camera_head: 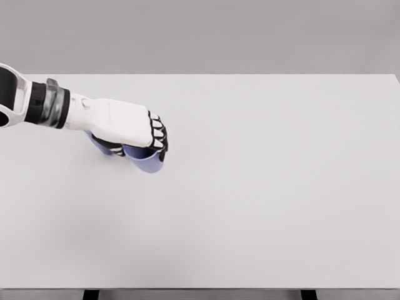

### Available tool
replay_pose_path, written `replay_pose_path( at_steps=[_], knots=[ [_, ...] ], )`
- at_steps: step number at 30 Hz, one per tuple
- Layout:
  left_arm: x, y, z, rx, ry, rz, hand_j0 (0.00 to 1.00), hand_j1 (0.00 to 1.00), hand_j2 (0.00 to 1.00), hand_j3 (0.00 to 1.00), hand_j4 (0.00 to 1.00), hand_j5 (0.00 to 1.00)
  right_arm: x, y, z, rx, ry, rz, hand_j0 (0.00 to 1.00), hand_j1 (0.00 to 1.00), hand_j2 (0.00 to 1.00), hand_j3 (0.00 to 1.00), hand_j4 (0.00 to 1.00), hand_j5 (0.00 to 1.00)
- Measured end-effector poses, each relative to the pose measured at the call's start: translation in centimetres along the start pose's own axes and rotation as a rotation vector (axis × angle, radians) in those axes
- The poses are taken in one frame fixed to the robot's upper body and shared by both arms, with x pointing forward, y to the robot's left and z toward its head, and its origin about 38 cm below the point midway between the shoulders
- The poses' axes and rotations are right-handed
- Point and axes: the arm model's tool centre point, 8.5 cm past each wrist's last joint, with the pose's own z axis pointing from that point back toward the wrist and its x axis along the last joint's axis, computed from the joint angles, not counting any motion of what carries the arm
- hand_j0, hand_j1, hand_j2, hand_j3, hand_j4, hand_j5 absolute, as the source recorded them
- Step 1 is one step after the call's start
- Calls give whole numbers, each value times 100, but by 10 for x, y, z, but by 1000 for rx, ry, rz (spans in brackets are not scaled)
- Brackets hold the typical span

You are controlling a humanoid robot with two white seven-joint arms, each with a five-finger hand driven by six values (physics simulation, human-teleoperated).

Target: Place the right cup on the left cup with left arm

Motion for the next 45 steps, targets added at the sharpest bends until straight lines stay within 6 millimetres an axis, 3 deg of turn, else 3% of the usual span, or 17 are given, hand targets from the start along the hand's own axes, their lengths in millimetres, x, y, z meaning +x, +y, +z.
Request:
replay_pose_path(
  at_steps=[24, 45],
  knots=[
    [-21, 23, 42, 48, 87, 18, 67, 67, 67, 67, 67, 67, 0, 0, 0, 0, 0, 0, 100, 100, 100, 100, 100, 100],
    [-41, 32, 66, 63, 170, 33, 67, 67, 67, 67, 67, 67, 0, 0, 0, 0, 0, 0, 100, 100, 100, 100, 100, 100]
  ],
)
